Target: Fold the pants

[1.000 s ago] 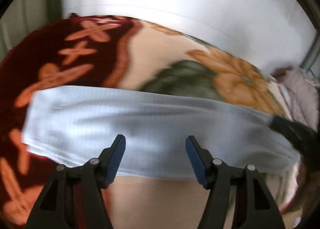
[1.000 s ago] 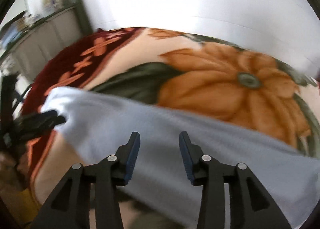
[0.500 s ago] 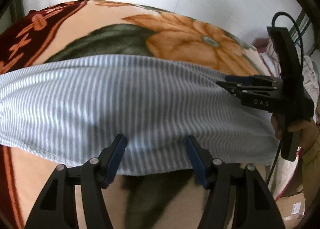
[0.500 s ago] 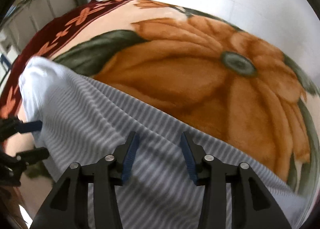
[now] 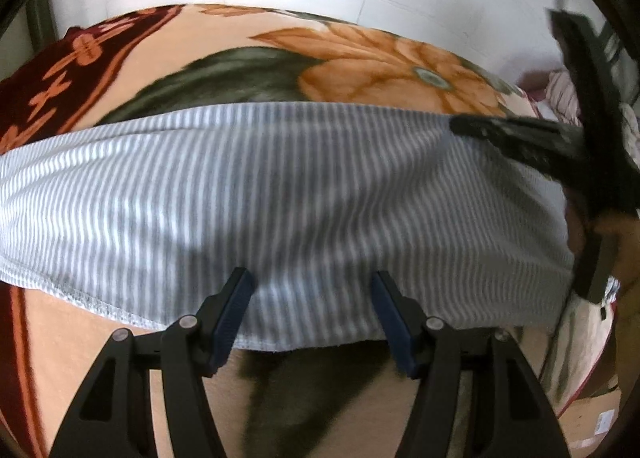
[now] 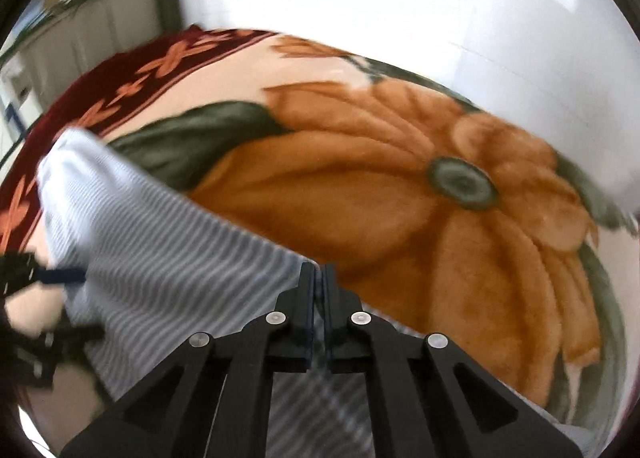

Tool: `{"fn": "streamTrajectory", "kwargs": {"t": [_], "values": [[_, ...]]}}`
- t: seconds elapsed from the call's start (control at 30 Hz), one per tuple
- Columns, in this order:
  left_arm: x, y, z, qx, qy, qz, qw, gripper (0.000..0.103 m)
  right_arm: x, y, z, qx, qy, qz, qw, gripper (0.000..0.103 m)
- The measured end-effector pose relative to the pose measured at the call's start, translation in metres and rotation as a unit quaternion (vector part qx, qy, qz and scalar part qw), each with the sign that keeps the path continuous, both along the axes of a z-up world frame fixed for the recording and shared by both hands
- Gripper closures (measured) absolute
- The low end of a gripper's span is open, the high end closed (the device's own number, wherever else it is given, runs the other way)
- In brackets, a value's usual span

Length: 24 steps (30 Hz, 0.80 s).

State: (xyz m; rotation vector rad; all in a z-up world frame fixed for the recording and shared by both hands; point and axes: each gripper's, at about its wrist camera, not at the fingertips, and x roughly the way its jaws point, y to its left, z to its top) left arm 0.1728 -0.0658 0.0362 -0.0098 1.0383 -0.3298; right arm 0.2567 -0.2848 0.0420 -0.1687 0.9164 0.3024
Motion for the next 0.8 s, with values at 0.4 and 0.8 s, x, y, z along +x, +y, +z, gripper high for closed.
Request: {"fn": "streamTrajectory", "kwargs": {"t": [0.4,0.8], "values": [[-0.001,0.001,0.008,-0.013,0.000,0.001,0.9999,0.037,-0.035,-0.043,0.029,0.059,0.015,-0.075,0.995,0.098],[-0.008,-0.017,0.002,0.004,0.012,-0.016,0.9998,0.036,-0.081,-0.092,-0.023,0.141,0.098,-0.169,0.971,0.089]]}}
